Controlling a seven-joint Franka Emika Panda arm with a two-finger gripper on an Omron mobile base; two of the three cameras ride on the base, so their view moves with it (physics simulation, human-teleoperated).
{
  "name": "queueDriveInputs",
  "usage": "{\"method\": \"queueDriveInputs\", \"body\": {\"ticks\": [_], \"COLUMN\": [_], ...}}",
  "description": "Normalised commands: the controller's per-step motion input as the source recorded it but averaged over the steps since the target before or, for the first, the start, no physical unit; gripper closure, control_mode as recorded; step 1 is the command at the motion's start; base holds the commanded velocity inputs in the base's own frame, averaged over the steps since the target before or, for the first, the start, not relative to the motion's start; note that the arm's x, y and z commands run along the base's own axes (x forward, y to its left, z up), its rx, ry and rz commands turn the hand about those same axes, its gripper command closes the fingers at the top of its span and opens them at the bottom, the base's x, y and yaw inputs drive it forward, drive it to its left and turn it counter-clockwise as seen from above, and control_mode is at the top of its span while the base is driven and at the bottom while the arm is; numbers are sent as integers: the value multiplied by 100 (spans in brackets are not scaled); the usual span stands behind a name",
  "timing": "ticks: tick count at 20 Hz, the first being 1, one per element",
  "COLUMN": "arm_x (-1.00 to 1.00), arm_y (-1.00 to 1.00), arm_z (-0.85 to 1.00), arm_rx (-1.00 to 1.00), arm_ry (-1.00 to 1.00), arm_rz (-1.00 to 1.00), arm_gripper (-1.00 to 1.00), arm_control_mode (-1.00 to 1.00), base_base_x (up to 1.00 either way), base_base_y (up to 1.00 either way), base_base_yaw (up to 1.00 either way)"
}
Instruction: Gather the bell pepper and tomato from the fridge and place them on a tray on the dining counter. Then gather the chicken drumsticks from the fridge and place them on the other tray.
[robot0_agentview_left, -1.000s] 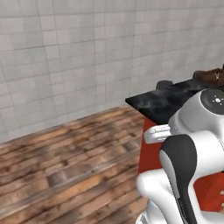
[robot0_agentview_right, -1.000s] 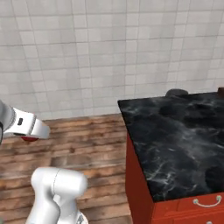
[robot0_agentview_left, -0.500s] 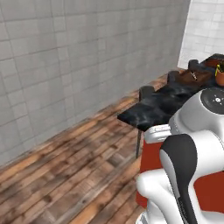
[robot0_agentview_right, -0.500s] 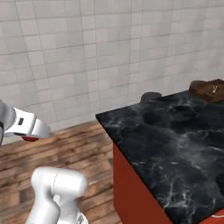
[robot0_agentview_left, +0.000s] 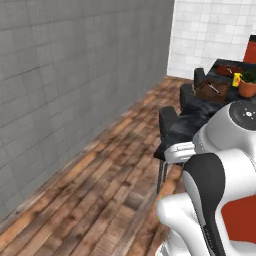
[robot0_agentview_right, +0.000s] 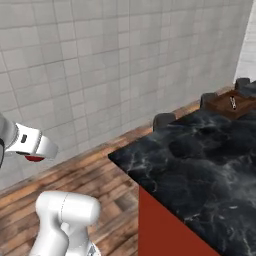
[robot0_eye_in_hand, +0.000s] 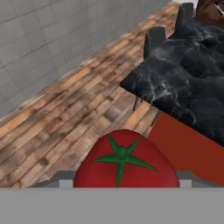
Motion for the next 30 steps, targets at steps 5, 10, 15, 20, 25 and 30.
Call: {"method": "queueDriveInputs", "body": {"ticks": [5,10,15,20,25,30], "arm_x": [0,0,0,0,0,0], "arm_y": [0,0,0,0,0,0], "arm_z": [0,0,0,0,0,0], "arm_rx": [0,0,0,0,0,0], "arm_ry": [0,0,0,0,0,0], "arm_rz": [0,0,0,0,0,0], "arm_gripper": [100,100,100,100,100,100], "arm_control_mode": [100,100,100,100,100,100], "base_base_x": [52,52,52,70,75,78], "base_base_y": [86,85,84,74,73,73], "base_base_yaw": [-43,-43,-44,-46,-46,-46]}}
